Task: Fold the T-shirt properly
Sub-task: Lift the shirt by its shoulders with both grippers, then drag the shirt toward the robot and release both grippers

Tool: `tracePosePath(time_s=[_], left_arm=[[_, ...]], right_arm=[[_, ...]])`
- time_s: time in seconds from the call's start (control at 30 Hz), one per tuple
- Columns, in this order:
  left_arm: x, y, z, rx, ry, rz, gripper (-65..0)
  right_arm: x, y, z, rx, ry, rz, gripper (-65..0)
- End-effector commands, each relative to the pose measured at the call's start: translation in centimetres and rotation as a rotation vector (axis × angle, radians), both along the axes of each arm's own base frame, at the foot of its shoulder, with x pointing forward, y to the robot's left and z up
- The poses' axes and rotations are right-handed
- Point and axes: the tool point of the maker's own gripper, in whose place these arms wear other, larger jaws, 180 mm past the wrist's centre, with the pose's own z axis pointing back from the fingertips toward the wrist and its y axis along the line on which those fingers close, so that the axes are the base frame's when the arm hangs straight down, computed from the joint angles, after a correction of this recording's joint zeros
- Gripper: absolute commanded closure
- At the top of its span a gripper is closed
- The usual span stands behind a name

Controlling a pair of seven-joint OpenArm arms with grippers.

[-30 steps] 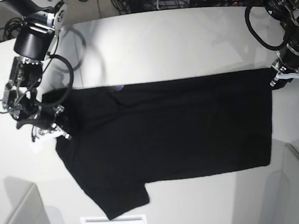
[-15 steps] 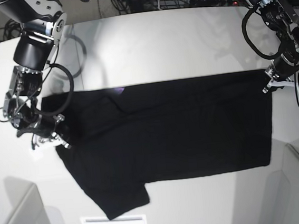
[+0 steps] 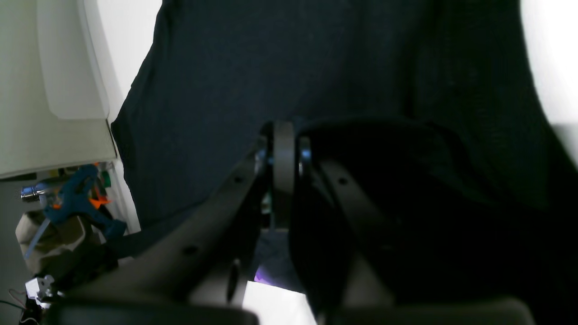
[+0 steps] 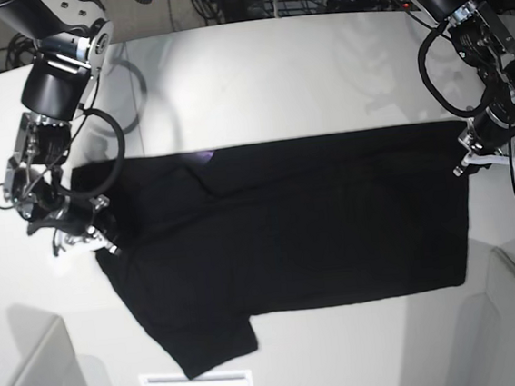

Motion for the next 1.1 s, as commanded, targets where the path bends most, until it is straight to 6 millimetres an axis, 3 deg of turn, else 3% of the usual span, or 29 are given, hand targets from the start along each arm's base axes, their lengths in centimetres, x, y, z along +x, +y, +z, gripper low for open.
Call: tracePosePath(time_s=[0.0, 0.2, 0.23, 0.3, 0.33, 0.4, 0.5, 0.6, 0.7, 0.77, 0.83, 0.93, 1.07], left_arm=[[0.8, 0.6, 1.4, 0.021, -0.045, 0.001, 0.0], [1.1, 0.8, 1.8, 0.021, -0.059, 0.007, 0.0], [1.1, 0.8, 1.8, 0.021, -0.059, 0.007, 0.0], [1.3, 0.8, 2.1, 0.026, -0.069, 0.007, -13.8], [1.6, 1.0, 2.4, 0.036, -0.089, 0.014, -22.1], [2.1, 1.7, 3.2, 0.063, -0.130, 0.036, -36.7], [2.4, 2.4, 3.9, 0.087, -0.160, 0.049, -49.9], [2.2, 2.7, 5.1, 0.110, -0.187, 0.055, -51.0], [-0.4, 4.2, 6.5, 0.183, -0.210, 0.084, -51.0], [-2.2, 4.1, 6.5, 0.242, -0.204, 0.035, -50.8], [-4.3, 3.8, 5.4, 0.269, -0.177, 0.005, -50.8], [-7.8, 5.1, 2.8, 0.242, -0.100, 0.068, -50.8], [-9.3, 5.8, -0.9, 0.157, -0.024, 0.111, -49.7]], right_arm=[[1.3, -0.6, 1.8, -0.005, -0.058, -0.012, 0.0], [1.2, -0.5, 1.8, 0.007, -0.057, -0.012, -0.8], [1.2, -0.4, 1.9, 0.007, -0.064, -0.012, -9.8], [0.8, -0.2, 1.8, 0.036, -0.073, -0.020, -24.8], [0.8, -0.5, 2.0, 0.071, -0.093, -0.046, -29.0], [0.6, -1.0, 2.6, 0.143, -0.135, -0.096, -29.1], [0.4, -2.4, 3.7, 0.144, -0.187, -0.129, -25.5], [-0.7, -3.3, 5.2, 0.082, -0.233, -0.124, -24.5], [-3.3, -3.6, 6.7, -0.006, -0.281, -0.108, -24.3], [-5.5, -3.8, 7.5, -0.057, -0.304, -0.113, -24.3], [-8.0, -4.3, 7.3, -0.075, -0.307, -0.192, -24.3], [-11.3, -4.5, 6.4, -0.088, -0.266, -0.272, -24.8], [-14.3, -3.4, 3.1, -0.034, -0.147, -0.322, -24.5]])
